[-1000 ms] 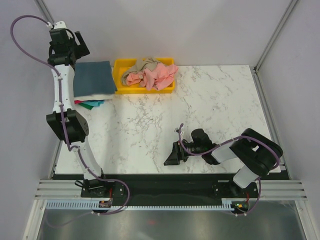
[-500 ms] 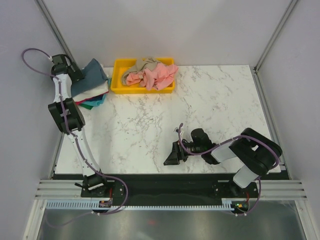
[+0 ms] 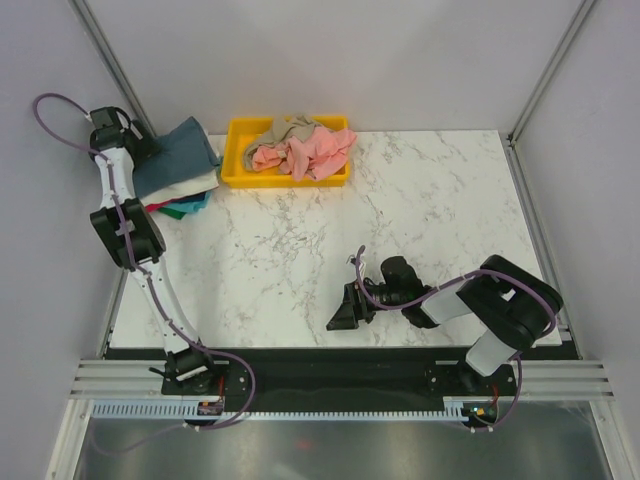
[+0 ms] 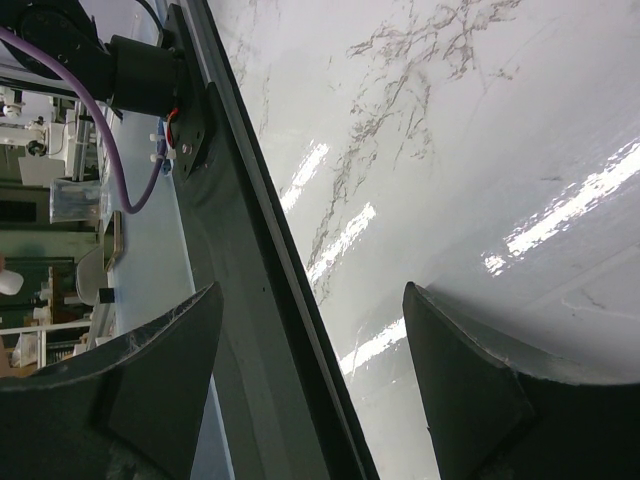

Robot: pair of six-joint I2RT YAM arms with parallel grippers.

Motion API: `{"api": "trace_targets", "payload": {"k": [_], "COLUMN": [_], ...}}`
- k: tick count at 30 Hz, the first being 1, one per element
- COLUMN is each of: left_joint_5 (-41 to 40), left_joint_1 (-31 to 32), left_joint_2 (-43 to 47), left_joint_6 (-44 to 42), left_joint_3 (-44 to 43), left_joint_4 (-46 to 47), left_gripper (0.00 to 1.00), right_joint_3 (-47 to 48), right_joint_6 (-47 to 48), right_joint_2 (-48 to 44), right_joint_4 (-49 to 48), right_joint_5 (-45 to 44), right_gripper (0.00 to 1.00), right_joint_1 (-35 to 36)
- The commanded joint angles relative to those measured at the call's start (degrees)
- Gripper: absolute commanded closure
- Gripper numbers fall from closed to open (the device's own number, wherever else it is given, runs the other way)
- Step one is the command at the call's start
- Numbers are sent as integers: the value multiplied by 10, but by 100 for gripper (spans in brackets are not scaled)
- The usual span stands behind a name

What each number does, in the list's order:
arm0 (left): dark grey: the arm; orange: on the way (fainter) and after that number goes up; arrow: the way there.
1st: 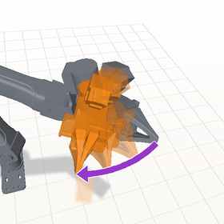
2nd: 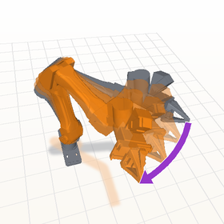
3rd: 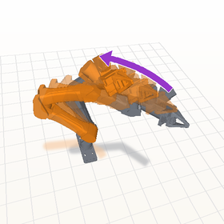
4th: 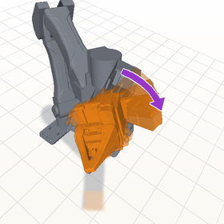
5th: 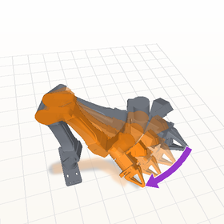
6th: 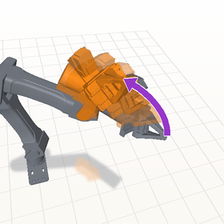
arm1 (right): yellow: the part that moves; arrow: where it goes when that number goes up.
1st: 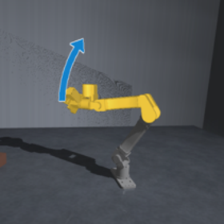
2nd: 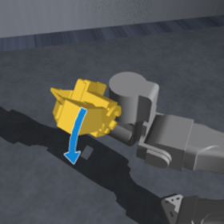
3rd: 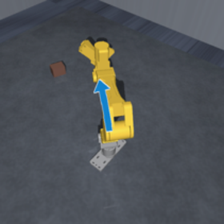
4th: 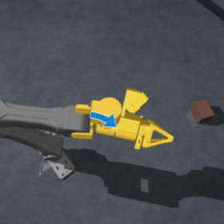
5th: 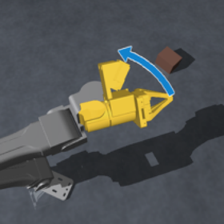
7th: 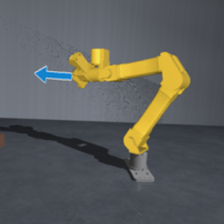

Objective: Fold and stack the t-shirts
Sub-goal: Neatly place the folded tshirt to the corner, then reset both grippers

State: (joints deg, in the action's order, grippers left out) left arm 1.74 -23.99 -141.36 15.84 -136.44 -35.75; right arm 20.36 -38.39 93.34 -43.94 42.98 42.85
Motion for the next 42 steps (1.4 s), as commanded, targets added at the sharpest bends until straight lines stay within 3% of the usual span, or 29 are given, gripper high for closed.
{"api": "trace_targets", "payload": {"k": [1, 14, 24, 32, 35, 42], "left_joint_5": [9, -16, 0, 107, 149, 153], "left_joint_1": [-11, 44, 136, 152, 152, 161], "left_joint_2": [101, 323, 589, 844, 918, 1049], "left_joint_6": [47, 64, 53, 60, 46, 69], "left_joint_3": [0, 181, 550, 816, 869, 957], "left_joint_4": [20, 35, 91, 92, 71, 30], "left_gripper": [5, 0, 0, 0, 0, 0], "right_joint_3": [6, 3, 4, 6, 6, 12], "right_joint_6": [5, 6, 16, 21, 20, 22], "right_joint_2": [4, 1, -12, -23, -24, -23], "right_joint_4": [-5, -10, 8, 27, 30, 59], "right_joint_5": [3, 3, -5, -20, -24, -52], "right_gripper": [19, 18, 17, 15, 14, 14], "right_joint_1": [-1, 0, 7, 8, 8, 8]}}
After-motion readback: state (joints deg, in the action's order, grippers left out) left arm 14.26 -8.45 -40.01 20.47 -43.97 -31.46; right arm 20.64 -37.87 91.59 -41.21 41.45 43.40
